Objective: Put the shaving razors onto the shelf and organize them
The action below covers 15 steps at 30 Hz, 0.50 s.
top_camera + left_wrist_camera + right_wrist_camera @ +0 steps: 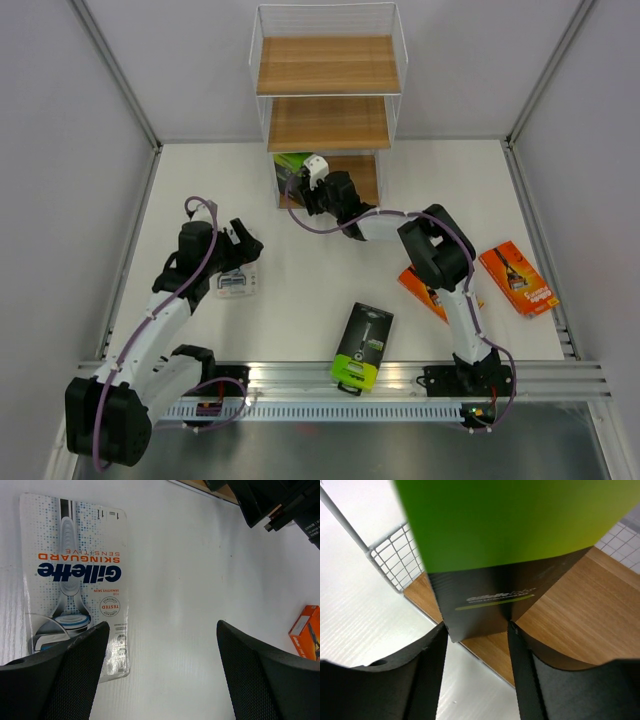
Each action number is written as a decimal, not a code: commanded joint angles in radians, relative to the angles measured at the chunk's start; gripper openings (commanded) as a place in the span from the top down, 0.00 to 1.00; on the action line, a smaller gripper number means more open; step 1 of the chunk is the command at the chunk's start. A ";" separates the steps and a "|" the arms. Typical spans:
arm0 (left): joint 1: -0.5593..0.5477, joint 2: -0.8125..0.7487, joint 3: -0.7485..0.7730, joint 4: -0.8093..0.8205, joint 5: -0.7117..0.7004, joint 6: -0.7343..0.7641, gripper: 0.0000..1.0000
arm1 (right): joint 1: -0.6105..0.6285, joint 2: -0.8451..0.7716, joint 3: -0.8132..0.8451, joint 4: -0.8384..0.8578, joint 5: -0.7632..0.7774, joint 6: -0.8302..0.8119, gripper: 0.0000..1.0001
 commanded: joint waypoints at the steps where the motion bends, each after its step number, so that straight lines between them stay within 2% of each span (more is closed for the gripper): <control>1: 0.004 -0.013 0.001 0.003 -0.021 0.034 0.07 | -0.001 0.034 0.058 -0.015 -0.021 -0.054 0.45; 15: 0.004 0.007 0.010 0.010 -0.035 0.036 0.07 | -0.036 0.074 0.133 -0.098 -0.099 -0.206 0.47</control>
